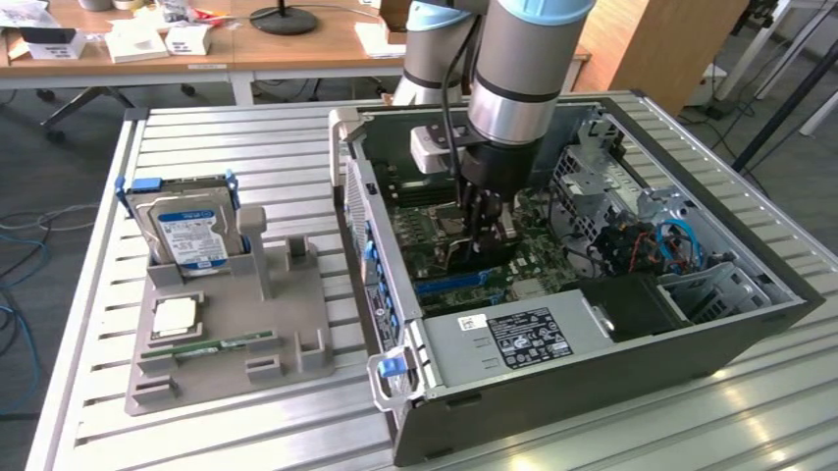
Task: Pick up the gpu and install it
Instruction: 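Insert the gpu into the slot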
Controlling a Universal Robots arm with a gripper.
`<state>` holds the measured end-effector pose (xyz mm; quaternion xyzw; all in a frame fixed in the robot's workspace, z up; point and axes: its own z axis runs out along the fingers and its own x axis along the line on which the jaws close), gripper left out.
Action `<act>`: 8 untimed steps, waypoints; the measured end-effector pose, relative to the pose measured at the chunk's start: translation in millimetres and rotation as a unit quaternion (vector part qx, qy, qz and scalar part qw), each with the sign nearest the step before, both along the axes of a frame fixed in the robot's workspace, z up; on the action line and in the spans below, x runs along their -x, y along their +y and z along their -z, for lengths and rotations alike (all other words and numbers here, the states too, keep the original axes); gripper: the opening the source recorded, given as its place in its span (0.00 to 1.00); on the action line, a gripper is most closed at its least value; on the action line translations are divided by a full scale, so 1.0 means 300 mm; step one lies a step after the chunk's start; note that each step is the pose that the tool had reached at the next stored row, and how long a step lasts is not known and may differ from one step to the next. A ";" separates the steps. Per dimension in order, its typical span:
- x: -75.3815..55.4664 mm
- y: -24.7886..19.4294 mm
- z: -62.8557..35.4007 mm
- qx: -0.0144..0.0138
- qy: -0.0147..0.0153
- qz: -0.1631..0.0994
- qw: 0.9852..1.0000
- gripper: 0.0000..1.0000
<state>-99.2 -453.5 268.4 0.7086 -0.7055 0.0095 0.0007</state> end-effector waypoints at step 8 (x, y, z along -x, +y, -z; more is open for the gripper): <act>0.004 0.001 0.000 0.000 0.000 0.000 1.000 0.26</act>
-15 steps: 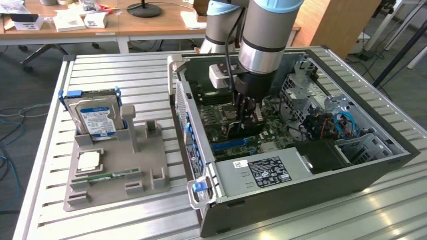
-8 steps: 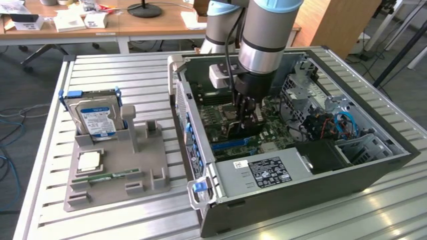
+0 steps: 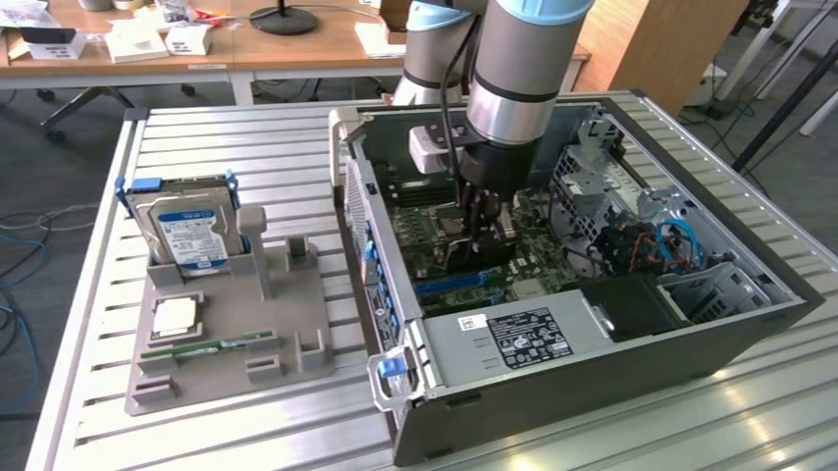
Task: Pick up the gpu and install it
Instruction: 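Insert the gpu into the slot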
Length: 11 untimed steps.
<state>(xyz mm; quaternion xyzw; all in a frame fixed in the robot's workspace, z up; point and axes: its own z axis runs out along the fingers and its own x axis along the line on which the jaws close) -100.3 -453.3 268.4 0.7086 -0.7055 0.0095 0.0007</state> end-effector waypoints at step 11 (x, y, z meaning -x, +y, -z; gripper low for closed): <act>0.002 0.000 0.012 0.000 0.000 0.000 1.000 0.26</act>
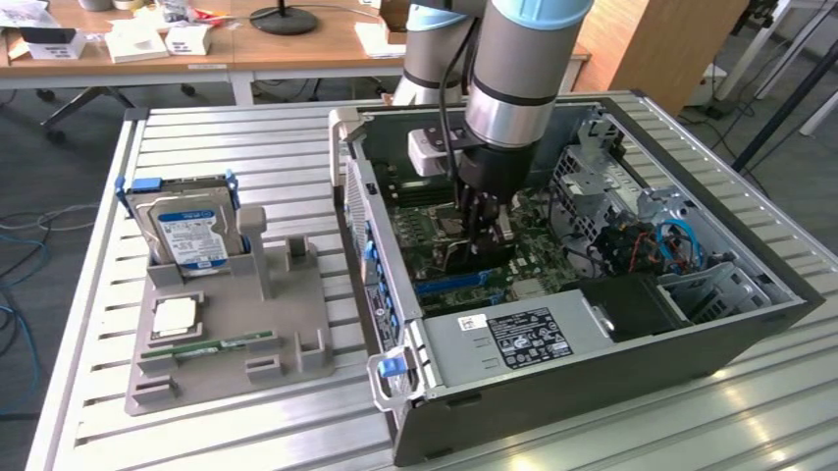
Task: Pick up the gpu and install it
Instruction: 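Insert the gpu into the slot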
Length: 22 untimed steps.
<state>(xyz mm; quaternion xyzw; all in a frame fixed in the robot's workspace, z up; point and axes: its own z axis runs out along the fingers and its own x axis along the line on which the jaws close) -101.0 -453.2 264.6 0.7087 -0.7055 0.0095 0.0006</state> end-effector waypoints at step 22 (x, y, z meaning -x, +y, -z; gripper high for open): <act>0.002 0.000 0.011 0.000 0.000 0.000 1.000 0.26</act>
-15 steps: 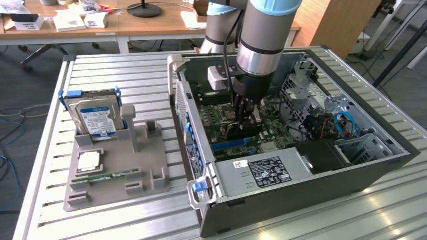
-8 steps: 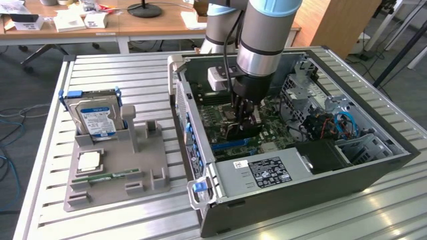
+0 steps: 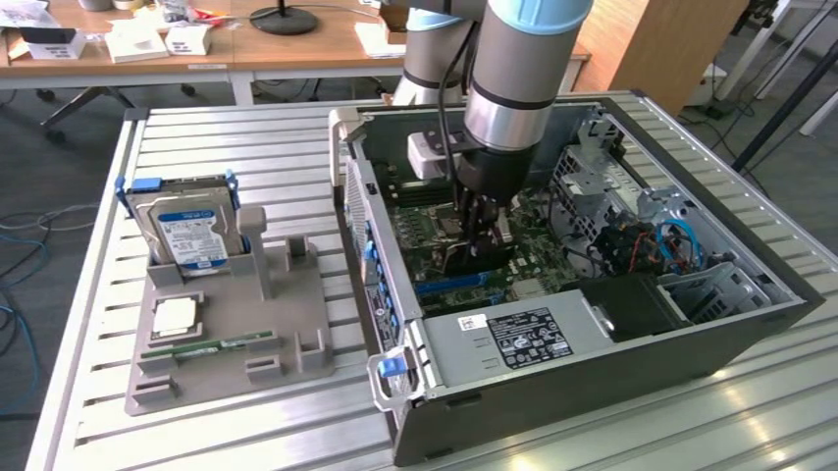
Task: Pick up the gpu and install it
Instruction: 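Insert the gpu into the slot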
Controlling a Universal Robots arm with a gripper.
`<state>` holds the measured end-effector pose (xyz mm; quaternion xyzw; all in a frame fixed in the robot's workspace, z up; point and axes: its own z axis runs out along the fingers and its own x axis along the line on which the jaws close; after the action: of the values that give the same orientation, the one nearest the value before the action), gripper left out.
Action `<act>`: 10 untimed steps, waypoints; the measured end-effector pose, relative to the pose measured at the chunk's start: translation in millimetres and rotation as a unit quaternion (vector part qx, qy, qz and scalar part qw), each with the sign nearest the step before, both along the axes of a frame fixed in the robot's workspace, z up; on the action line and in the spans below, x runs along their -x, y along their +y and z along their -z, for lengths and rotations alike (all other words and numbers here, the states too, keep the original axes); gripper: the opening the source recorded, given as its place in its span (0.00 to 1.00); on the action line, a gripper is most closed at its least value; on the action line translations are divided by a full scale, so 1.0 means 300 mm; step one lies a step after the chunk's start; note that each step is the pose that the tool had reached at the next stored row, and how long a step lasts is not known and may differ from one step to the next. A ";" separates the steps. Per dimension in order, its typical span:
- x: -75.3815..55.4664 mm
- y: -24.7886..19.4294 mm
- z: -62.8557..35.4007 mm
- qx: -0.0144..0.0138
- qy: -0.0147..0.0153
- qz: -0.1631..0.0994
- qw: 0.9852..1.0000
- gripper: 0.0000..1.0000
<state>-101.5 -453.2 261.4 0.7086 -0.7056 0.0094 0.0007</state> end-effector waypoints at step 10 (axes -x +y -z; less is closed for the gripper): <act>0.003 0.000 0.005 0.000 0.000 0.000 1.000 0.26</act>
<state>-102.5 -453.2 259.8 0.7089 -0.7053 0.0095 0.0007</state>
